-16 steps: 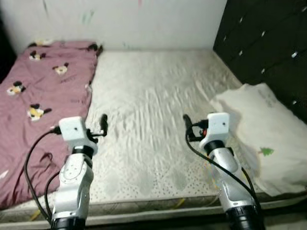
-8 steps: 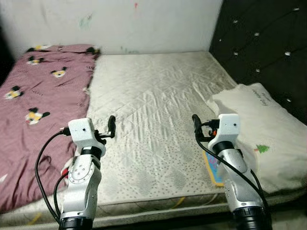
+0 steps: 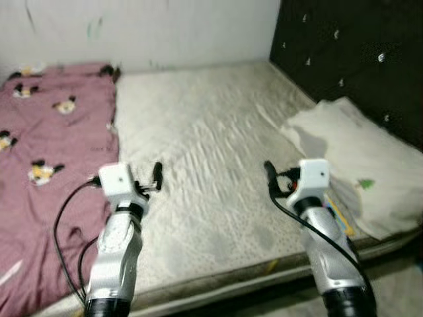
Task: Clean up the room
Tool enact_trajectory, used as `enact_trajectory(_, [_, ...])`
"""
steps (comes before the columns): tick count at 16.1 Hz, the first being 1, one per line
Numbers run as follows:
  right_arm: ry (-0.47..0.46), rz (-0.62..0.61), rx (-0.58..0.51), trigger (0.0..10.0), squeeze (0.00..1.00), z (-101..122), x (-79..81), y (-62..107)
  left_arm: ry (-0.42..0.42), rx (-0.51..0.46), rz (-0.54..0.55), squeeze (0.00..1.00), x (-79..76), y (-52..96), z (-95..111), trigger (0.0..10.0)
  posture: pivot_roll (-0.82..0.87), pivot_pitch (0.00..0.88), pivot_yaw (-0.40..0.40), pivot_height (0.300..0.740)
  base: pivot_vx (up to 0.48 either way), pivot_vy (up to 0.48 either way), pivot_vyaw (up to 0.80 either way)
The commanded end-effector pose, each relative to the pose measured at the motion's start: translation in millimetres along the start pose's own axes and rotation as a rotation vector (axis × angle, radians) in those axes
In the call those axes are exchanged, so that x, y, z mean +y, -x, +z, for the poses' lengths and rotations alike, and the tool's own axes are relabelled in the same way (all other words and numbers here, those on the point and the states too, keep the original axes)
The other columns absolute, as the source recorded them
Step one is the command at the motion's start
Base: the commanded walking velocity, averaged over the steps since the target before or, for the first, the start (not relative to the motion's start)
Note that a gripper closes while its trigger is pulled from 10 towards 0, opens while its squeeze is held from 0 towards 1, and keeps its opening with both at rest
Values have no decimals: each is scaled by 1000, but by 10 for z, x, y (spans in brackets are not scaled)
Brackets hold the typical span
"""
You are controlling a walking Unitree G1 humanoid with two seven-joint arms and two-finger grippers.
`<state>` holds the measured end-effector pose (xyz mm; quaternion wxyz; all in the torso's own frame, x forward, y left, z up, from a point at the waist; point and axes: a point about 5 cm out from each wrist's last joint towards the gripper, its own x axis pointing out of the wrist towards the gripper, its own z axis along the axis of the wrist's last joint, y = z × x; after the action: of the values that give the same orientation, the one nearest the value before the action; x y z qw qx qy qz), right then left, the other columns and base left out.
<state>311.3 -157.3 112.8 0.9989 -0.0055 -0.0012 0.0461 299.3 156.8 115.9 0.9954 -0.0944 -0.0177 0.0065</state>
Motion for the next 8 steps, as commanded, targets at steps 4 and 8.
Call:
enact_trajectory(4, [-11,38,-6,10000,0,19,128,-31,-27,13,21,0,102,32,-29,10000,-2,22,-2,740,0,454,394])
enact_trajectory(8, [-17,64,-1,10000,0,2,174,-16,-31,6,12,0,83,40,-28,10000,-2,24,-2,740,0,62,0])
